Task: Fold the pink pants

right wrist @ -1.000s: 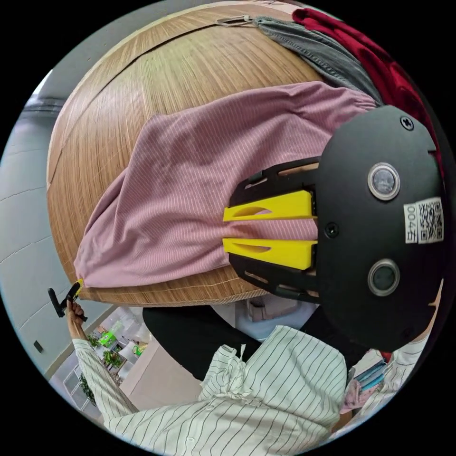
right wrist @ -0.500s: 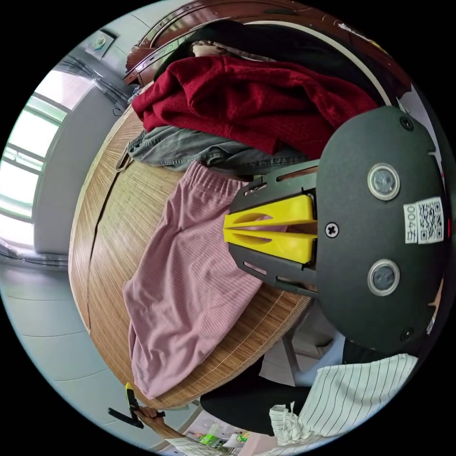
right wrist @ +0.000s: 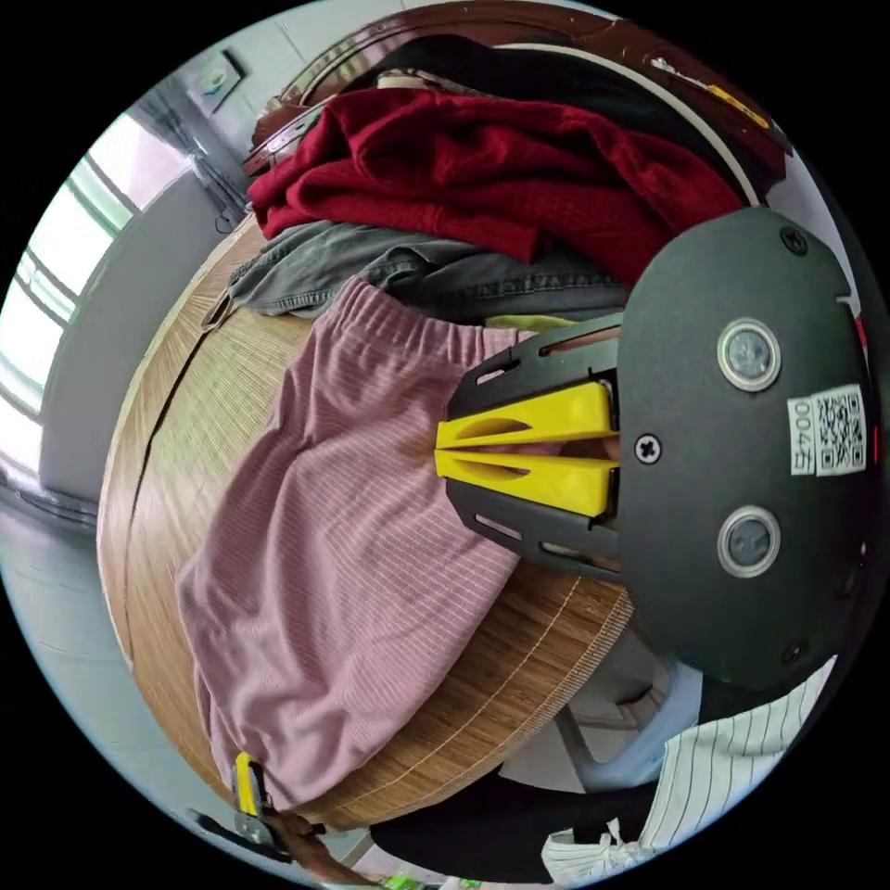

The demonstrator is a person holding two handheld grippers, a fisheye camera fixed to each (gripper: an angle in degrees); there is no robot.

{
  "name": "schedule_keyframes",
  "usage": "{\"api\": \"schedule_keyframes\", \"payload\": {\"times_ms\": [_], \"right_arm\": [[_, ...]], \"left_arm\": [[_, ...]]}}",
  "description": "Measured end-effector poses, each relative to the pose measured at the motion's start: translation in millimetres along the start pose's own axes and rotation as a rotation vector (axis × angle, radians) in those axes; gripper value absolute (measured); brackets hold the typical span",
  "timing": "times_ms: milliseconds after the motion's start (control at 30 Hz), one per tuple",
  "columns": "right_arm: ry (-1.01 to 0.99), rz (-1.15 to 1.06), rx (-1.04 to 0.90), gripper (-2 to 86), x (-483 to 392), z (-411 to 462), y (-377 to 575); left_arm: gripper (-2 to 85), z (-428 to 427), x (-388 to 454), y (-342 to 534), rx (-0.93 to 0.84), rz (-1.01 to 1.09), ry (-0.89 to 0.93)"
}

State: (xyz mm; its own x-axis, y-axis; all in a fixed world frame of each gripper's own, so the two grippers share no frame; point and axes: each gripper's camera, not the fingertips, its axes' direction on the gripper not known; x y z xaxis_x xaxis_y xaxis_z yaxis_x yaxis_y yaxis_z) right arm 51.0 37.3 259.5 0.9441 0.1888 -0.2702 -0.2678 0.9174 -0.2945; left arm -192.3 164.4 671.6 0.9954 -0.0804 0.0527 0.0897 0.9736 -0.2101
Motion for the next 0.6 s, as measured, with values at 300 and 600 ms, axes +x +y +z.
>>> {"api": "schedule_keyframes", "payload": {"times_ms": [300, 600], "right_arm": [[-0.214, -0.208, 0.144, 10.8, -57.3, -78.6, -171.1], [-0.044, -0.746, -0.068, 12.0, -176.0, -32.0, -284.7]], "left_arm": [[0.2, -40.6, -7.9, -2.9, 0.026, -0.020, 0.073], [0.2, -70.5, -27.9, -9.3, 0.023, -0.086, 0.182]]}}
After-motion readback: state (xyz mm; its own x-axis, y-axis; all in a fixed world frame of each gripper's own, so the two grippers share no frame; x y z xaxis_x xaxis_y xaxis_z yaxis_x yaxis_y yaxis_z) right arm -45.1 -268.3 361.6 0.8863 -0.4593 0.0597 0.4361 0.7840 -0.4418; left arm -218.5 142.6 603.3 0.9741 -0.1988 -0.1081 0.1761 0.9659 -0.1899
